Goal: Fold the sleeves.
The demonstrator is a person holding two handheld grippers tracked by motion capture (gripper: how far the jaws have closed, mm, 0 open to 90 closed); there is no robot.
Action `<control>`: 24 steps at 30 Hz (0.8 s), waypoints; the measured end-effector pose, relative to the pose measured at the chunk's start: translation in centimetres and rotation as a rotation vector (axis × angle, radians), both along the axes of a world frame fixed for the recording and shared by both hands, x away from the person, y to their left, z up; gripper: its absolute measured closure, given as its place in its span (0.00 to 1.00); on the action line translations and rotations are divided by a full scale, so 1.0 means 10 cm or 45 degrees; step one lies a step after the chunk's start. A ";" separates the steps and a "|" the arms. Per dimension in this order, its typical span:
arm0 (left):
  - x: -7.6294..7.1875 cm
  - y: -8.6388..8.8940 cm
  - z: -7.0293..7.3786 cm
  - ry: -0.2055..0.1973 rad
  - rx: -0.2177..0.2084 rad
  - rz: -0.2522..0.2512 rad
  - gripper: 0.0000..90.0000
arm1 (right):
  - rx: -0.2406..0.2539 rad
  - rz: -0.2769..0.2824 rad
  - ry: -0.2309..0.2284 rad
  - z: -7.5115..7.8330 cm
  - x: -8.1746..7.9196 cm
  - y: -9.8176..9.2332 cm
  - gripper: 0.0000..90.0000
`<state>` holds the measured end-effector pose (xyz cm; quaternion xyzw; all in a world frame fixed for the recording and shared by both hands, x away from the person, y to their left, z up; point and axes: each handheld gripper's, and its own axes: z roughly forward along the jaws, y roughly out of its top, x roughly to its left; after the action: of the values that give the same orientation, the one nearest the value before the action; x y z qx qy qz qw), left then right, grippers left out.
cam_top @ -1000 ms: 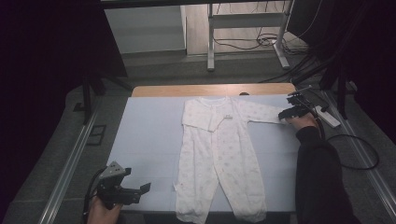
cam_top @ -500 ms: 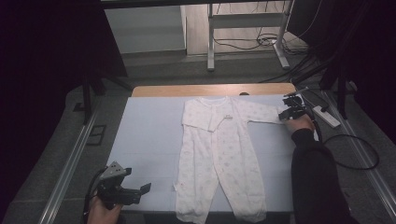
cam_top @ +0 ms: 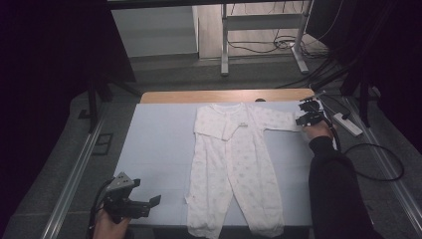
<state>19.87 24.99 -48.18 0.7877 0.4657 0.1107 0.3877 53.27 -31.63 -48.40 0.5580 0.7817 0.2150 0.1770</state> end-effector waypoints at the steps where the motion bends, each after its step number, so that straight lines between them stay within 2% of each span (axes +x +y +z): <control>1: 0.00 0.00 0.00 0.000 -0.001 0.001 0.03 | 0.004 0.010 -0.009 0.01 0.00 0.01 0.96; 12: 0.01 0.00 0.00 0.004 -0.005 0.002 0.03 | 0.031 0.139 -0.077 0.15 -0.08 0.28 0.96; 24: 0.02 0.01 0.00 0.011 -0.009 0.009 0.03 | 0.053 0.265 -0.108 0.21 -0.14 0.62 0.96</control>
<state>20.04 25.05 -48.20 0.7851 0.4707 0.1072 0.3880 51.92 -25.39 -46.33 0.4677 0.8227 0.2716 0.1751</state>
